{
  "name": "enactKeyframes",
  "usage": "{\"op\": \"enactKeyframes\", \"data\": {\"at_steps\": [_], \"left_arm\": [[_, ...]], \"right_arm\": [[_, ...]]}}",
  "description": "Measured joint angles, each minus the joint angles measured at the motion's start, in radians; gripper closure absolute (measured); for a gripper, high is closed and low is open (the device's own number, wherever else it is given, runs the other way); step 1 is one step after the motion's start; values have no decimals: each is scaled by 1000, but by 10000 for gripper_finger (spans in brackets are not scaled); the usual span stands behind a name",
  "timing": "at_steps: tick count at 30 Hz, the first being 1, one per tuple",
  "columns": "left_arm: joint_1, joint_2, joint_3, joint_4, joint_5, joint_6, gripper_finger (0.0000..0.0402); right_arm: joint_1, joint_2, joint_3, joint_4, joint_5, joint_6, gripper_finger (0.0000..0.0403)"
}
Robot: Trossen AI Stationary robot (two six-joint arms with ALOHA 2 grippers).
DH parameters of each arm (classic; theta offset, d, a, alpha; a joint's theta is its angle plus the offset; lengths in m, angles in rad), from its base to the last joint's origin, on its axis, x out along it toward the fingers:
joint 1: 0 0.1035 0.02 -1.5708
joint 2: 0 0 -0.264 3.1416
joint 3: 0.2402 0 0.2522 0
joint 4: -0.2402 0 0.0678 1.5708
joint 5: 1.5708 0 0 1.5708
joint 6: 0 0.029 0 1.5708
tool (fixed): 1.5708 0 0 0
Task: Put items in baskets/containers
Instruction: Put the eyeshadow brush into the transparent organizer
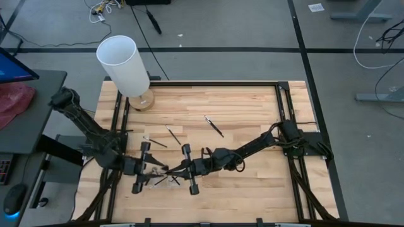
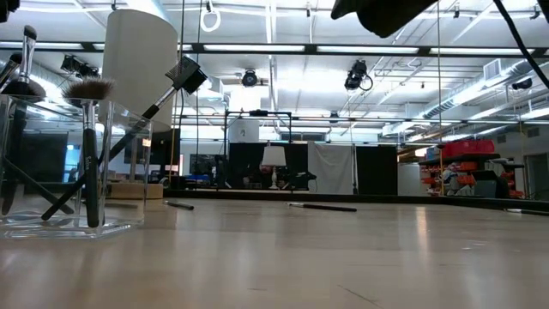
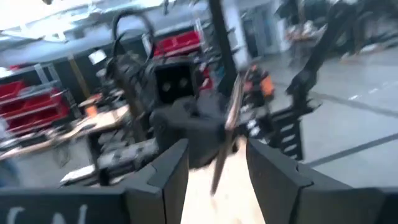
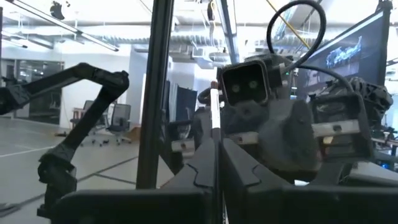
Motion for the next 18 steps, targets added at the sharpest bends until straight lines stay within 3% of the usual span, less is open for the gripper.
{"op": "enactKeyframes", "data": {"at_steps": [10,18], "left_arm": [[42,72,0,182,105,18,243],[39,101,0,195,105,30,323]], "right_arm": [[-5,0,0,-4,0,-1,394],[-5,0,0,-9,0,-1,393]]}}
